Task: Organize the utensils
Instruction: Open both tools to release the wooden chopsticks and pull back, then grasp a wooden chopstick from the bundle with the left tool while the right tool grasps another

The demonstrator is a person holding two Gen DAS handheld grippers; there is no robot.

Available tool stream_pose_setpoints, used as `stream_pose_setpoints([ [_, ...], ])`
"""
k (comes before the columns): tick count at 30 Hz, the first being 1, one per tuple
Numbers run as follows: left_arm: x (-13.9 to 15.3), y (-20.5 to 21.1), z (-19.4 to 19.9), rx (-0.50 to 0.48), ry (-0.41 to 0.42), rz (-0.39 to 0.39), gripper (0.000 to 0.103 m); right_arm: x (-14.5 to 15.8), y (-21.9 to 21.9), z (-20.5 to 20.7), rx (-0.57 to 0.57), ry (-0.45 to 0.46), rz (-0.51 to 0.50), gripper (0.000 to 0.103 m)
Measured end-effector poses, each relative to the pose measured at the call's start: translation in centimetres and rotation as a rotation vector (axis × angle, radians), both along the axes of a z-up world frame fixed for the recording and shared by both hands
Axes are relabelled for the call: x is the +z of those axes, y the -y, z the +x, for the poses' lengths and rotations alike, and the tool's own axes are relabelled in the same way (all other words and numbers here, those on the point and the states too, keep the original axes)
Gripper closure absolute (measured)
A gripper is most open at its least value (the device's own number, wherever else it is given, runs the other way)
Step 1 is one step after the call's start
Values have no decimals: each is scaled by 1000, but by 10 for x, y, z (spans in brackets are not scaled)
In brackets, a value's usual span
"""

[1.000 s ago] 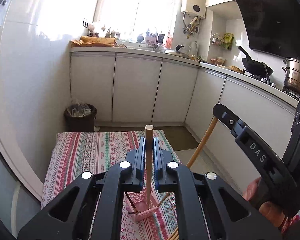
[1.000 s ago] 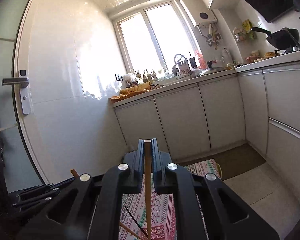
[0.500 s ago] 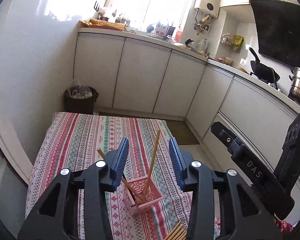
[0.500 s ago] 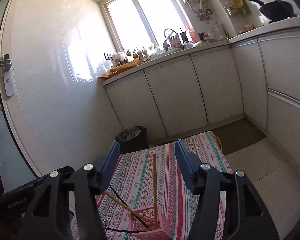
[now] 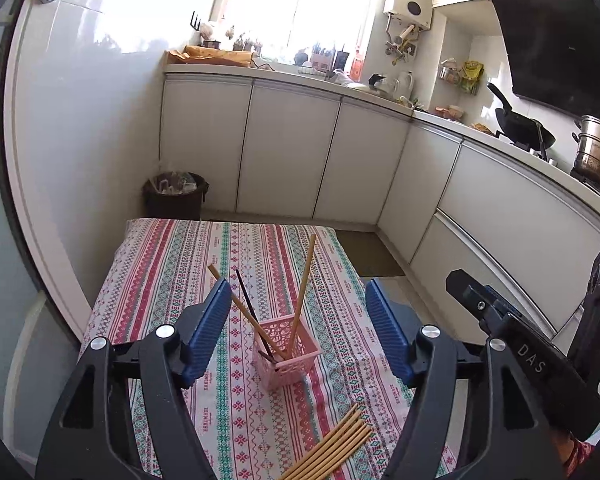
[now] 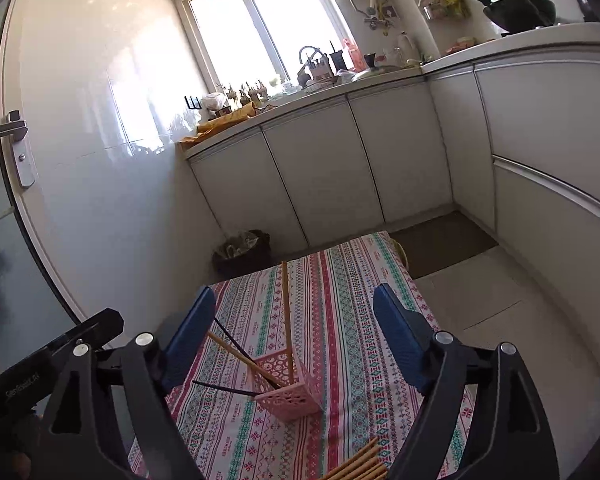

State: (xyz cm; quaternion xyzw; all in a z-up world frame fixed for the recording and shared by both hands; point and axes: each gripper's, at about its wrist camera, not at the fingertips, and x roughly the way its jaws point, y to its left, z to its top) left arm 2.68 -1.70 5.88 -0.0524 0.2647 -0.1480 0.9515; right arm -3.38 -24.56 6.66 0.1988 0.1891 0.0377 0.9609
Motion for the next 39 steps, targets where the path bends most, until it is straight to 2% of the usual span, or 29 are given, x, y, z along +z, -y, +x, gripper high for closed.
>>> stream_pose_setpoints([
  [4, 0, 2, -14, 4, 9, 22, 28, -3, 4, -15, -2, -18, 21, 13],
  [5, 0, 2, -16, 3, 7, 24, 27, -4, 5, -20, -5, -19, 29, 8],
  [8, -1, 3, -24, -2, 11, 41, 20, -10, 10, -32, -23, -35, 31, 7],
  [10, -4, 5, -29, -15, 12, 53, 7, -16, 15, -38, -18, -59, 29, 7],
  [12, -11, 12, -31, -59, -18, 82, 7, -27, 25, -45, -27, -93, 50, 7],
  [14, -25, 27, -26, -144, -104, 136, 7, -45, 42, -54, -52, -142, 104, 7],
  [17, -56, 49, -22, -254, -231, 216, 7, -86, 74, -63, -84, -268, 232, 7],
  [18, -70, 60, -18, -301, -298, 244, 7, -101, 84, -65, -86, -311, 274, 7],
  [21, -111, 87, -4, -375, -453, 305, 7, -140, 104, -72, -140, -411, 323, 7],
  [24, -152, 110, 19, -385, -611, 354, 7, -169, 117, -72, -166, -481, 359, 7],
  [27, -188, 128, 48, -360, -762, 346, 7, -187, 123, -62, -113, -533, 454, 7],
  [30, -215, 143, 76, -281, -843, 351, 7, -203, 125, -56, -81, -583, 565, 7],
  [32, -228, 146, 90, -237, -844, 383, 13, -212, 128, -52, -66, -603, 641, 7],
  [34, -242, 147, 98, -232, -870, 401, 40, -216, 129, -50, -60, -612, 675, 7],
  [35, -247, 147, 101, -234, -878, 415, 45, -217, 130, -49, -57, -617, 679, 7],
  [39, -263, 144, 105, -237, -868, 466, 54, -222, 128, -46, -36, -640, 711, 7],
])
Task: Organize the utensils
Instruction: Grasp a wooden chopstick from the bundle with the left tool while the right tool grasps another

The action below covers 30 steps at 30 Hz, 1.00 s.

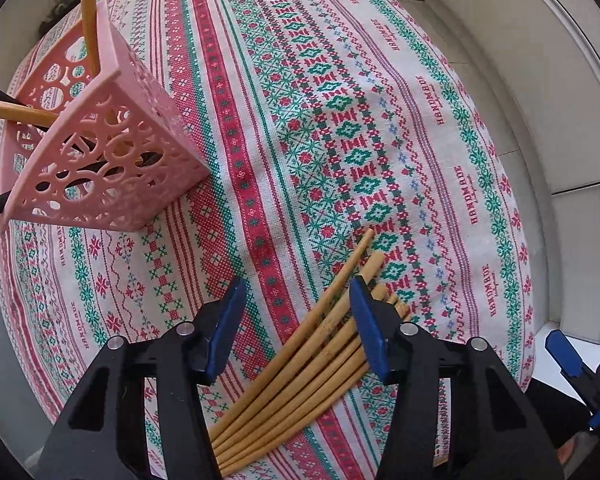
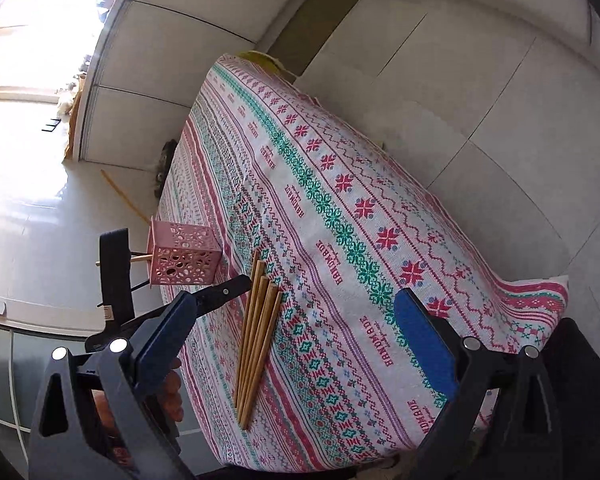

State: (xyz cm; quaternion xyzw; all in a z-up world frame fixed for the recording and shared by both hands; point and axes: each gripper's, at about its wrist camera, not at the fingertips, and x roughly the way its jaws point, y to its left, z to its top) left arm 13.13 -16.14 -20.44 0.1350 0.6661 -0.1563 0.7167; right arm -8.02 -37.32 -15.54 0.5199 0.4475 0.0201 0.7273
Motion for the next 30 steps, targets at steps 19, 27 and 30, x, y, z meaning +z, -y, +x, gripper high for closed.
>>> stream_pose_setpoints([
  [19, 17, -15, -56, -128, 222, -119, 95, -2, -33, 14, 72, -112, -179, 7],
  [27, 90, -119, -111, -12, 472, -295, 98, -4, -110, 58, 169, -248, -516, 32],
  [30, 118, -146, -121, 16, 539, -376, 98, -10, -116, 64, 152, -314, -521, 38],
])
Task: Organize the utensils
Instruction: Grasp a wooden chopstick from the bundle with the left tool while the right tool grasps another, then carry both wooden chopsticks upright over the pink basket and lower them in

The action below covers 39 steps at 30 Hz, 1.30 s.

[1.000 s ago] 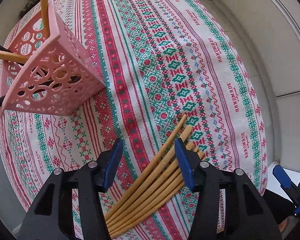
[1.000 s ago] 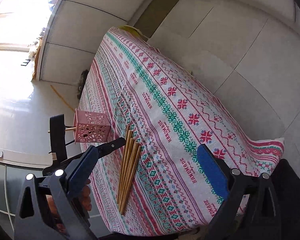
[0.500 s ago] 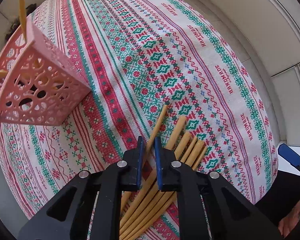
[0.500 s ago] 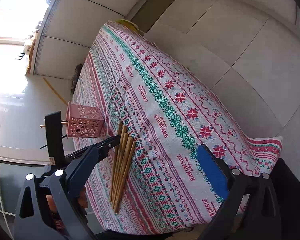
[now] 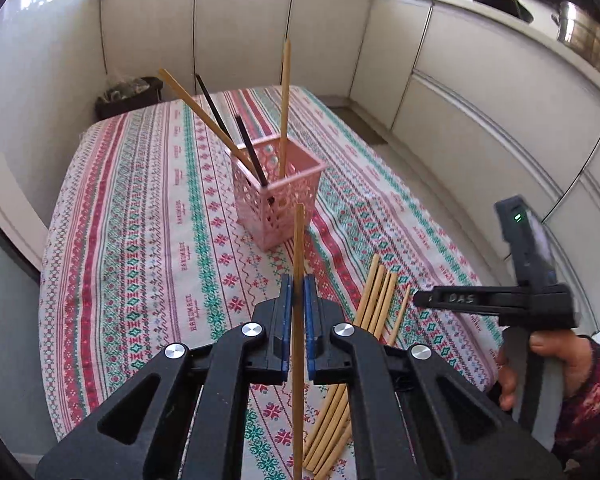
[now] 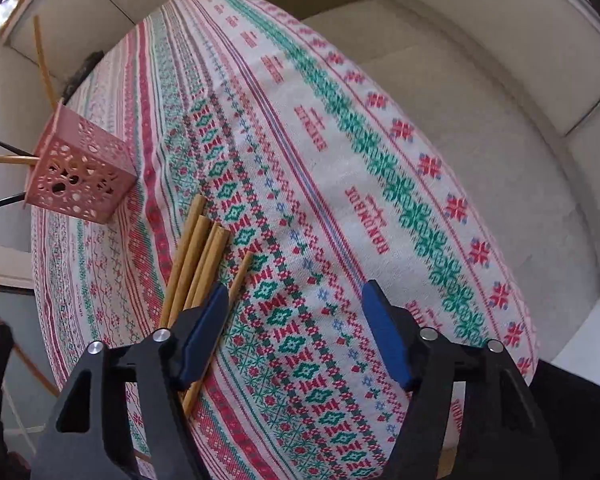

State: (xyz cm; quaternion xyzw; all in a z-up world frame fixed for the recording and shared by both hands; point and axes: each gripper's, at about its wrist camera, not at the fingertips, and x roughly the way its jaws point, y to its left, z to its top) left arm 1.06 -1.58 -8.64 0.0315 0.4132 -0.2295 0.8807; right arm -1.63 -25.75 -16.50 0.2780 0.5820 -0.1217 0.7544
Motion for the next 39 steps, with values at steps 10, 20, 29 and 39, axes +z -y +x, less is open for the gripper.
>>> stream_pose_setpoints([
  [10, 36, -42, -3, 16, 59, -156, 98, -2, -49, 26, 12, -104, -164, 51],
  [20, 37, -56, -4, 59, 63, -194, 98, -4, -56, 9, 137, 32, -125, 97],
  [29, 58, -57, -23, 112, 136, -256, 98, 51, 7, -54, 107, 500, 95, 97],
  [39, 83, -38, -47, 139, 189, -262, 98, 159, -19, -99, 243, 852, -98, 97],
])
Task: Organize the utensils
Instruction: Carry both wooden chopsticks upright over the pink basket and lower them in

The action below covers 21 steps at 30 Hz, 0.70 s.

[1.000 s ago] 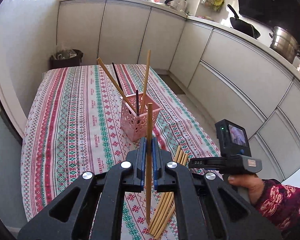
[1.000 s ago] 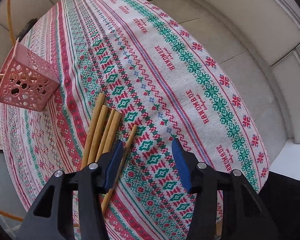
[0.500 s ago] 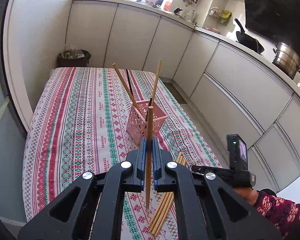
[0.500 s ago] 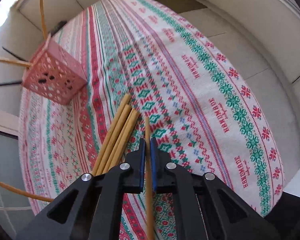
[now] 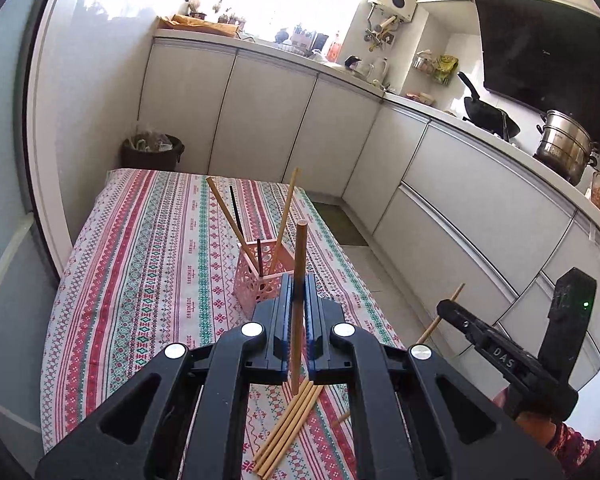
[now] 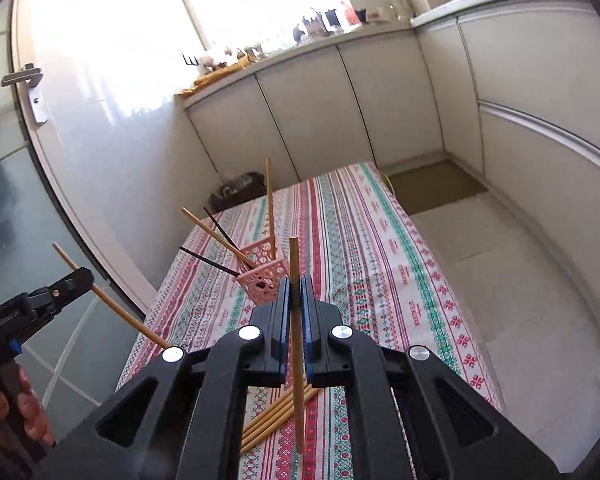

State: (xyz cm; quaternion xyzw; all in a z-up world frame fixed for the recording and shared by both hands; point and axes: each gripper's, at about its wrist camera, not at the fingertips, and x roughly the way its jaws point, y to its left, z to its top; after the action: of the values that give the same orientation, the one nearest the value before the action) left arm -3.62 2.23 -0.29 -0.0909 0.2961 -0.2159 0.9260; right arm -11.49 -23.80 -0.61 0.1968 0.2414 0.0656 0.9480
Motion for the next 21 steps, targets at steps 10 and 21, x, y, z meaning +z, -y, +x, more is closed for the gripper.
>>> stream_pose_setpoints([
  [10, 19, 15, -9, 20, 31, 69, 98, 34, 26, -11, -3, 60, 84, 97],
  [21, 49, 33, 9, 31, 107, 90, 98, 75, 38, 9, 4, 159, 124, 97],
])
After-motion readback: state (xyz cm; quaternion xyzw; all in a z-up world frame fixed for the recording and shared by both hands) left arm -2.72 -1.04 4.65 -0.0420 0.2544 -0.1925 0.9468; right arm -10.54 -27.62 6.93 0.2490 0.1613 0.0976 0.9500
